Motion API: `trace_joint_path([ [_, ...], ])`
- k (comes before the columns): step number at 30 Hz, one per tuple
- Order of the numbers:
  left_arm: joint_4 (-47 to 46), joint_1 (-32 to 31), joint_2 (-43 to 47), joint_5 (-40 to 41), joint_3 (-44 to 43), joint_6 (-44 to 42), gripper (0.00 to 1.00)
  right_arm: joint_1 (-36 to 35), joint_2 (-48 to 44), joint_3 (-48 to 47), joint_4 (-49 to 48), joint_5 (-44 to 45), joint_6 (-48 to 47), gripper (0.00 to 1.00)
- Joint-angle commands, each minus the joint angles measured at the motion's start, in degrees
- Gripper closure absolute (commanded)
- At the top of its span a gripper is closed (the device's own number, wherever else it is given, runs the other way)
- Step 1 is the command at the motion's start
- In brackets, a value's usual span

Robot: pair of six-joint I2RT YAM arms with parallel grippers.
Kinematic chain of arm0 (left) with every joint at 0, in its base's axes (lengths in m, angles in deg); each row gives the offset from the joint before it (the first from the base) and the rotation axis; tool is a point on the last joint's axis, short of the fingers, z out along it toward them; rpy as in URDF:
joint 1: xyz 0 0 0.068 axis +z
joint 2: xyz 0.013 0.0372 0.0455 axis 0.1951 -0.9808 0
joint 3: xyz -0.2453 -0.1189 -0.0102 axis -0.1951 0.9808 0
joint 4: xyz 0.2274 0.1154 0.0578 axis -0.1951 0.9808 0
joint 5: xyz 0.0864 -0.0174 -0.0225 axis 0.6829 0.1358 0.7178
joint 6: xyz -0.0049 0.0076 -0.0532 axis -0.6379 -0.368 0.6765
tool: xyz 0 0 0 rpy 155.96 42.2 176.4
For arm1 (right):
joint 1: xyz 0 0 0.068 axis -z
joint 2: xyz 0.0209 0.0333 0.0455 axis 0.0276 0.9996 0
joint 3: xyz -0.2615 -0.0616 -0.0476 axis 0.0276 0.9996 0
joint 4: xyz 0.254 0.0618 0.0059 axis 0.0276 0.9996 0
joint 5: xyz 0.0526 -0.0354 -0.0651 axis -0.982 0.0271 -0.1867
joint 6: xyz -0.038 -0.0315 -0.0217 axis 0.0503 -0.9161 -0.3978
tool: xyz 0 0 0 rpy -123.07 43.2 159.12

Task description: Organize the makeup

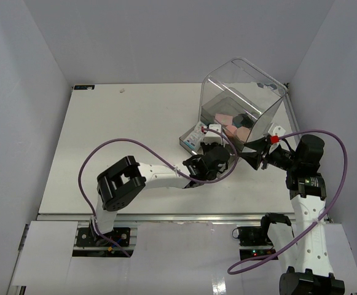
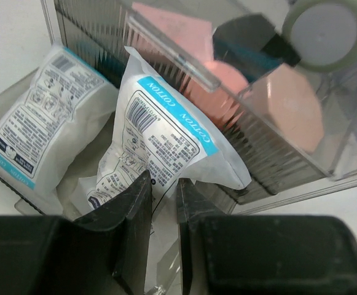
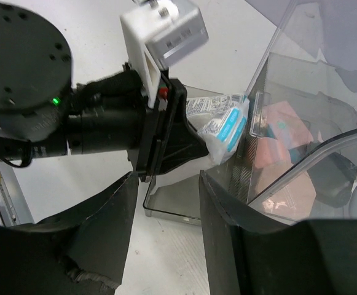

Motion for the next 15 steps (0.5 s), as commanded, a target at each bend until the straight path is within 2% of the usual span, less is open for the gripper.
trace_joint_path([
  [1, 9.16, 0.03, -2.75, -0.95, -3.54, 2.34, 1.0, 0.5, -0.86, -0.23, -0.59, -1.31, -0.03, 0.49],
  [7, 11.62, 0.41, -4.58, -2.67, -5.1, 3.7, 0.98, 0.77, -1.06, -0.14, -0.51, -1.49, -0.03, 0.49],
  [9, 11.85, 0.41, -4.36, -3.11, -4.95, 3.93, 0.82, 0.84, -1.06, -0.06, -0.51, -1.49, -0.03, 0.49],
  [11, 11.77, 0.41, -3.9, -3.55, -4.83, 4.11, 0.57, 0.85, -1.02, -0.06, -0.51, -1.58, -0.03, 0.49],
  [13, 11.64, 0.41, -2.93, -3.86, -4.52, 4.3, 0.41, 0.85, -0.9, 0.0, -0.51, -1.88, -0.09, 0.49],
  [15, 10.74, 0.41, -1.67, -5.1, -3.64, 4.3, 0.35, 0.85, -0.88, -0.05, -0.51, -1.93, -0.12, 0.49],
])
